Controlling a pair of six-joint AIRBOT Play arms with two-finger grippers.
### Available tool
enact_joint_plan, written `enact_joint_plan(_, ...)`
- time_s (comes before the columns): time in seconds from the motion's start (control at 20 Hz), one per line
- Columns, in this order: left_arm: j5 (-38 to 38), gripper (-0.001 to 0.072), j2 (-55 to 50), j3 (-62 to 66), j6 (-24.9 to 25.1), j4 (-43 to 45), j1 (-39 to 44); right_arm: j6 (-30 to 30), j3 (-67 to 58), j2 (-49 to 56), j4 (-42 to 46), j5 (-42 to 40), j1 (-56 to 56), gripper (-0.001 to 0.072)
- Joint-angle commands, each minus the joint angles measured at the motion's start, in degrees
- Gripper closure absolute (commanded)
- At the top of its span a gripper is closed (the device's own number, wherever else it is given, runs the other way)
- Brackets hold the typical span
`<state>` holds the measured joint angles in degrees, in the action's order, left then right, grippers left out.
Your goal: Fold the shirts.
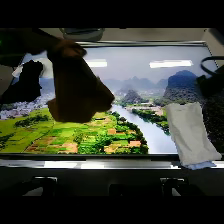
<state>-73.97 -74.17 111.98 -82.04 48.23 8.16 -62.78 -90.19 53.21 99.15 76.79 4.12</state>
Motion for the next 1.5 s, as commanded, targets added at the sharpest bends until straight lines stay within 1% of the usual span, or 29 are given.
enact_joint_plan(0.0,-2.8,0.0682,-0.2,-5.0,0.0,0.0,9.1,-1.1,0.0,-7.1,0.6,2.2,0.0,0.0056)
enact_joint_plan(0.05,-1.9,0.0681,-1.6,-7.9,0.1,0.0,11.3,-1.1,0.0,-7.5,0.7,3.8,0.0,0.0056)
enact_joint_plan(0.15,3.2,0.0681,-5.8,-14.8,0.7,0.0,16.1,-1.1,0.1,-6.8,2.0,6.3,0.0,0.0056)
enact_joint_plan(0.25,8.3,0.0681,-12.3,-19.9,0.5,0.0,20.3,-1.1,0.1,-4.8,2.4,6.2,0.0,0.0056)
enact_joint_plan(0.3,8.7,0.0655,-15.7,-20.2,-0.7,0.0,21.4,-1.1,0.1,-3.2,2.3,6.1,0.0,0.0056)
enact_joint_plan(0.35,7.5,0.0309,-18.8,-19.6,-2.1,-0.4,21.7,-1.1,0.1,-1.0,2.0,6.3,0.0,0.0056)
enact_joint_plan(0.4,4.8,-0.0013,-20.5,-18.0,-3.0,-0.5,20.9,-1.1,0.1,1.4,1.5,6.4,0.0,0.0055)
enact_joint_plan(0.45,2.1,-0.0013,-21.2,-15.8,-2.3,0.8,19.0,-1.1,0.1,4.2,-0.2,6.5,0.0,0.0054)
enact_joint_plan(0.5,0.0,-0.0013,-21.0,-13.2,-2.7,5.0,15.8,-0.8,0.3,7.6,-3.5,6.6,0.0,0.005)
enact_joint_plan(0.6,-4.3,-0.0013,-20.1,-8.1,-5.2,18.1,7.7,4.3,1.0,14.8,-16.2,8.3,0.0,0.0034)
enact_joint_plan(0.65,-6.5,-0.0013,-19.8,-6.8,-5.6,23.4,3.5,7.0,1.7,18.6,-23.2,9.6,0.0,0.002)
enact_joint_plan(0.7,-7.9,-0.0013,-19.9,-6.7,-5.6,26.2,-1.0,8.3,2.5,22.2,-28.2,10.3,0.0,0.0019)
enact_joint_plan(0.75,-8.4,-0.0013,-20.4,-7.3,-5.9,26.1,-5.2,8.5,3.3,25.3,-30.8,10.2,0.0,0.0018)
enact_joint_plan(0.85,-7.6,-0.0013,-22.5,-9.4,-6.3,23.5,-10.8,8.6,5.0,30.9,-32.5,8.8,0.0,0.0017)
enact_joint_plan(0.9,-7.3,-0.0013,-24.0,-9.7,-6.2,21.9,-12.4,8.6,5.4,33.3,-32.5,8.4,0.0,0.0017)
enact_joint_plan(0.95,-7.0,-0.0013,-25.8,-9.7,-5.1,20.3,-13.4,8.6,5.4,35.3,-32.7,8.3,0.0,0.0017)
enact_joint_plan(1.2,-0.5,-0.0013,-33.2,-9.7,-0.3,19.9,-13.4,8.1,5.4,40.1,-33.0,6.1,0.0,0.0017)
enact_joint_plan(1.35,0.0,-0.0013,-37.4,-9.7,2.2,19.9,-13.2,7.9,5.5,42.1,-33.0,5.7,0.0,0.0017)
enact_joint_plan(1.45,0.6,-0.0013,-38.7,-9.7,5.0,19.9,-13.0,7.9,5.5,43.5,-33.1,5.7,0.0,0.0017)
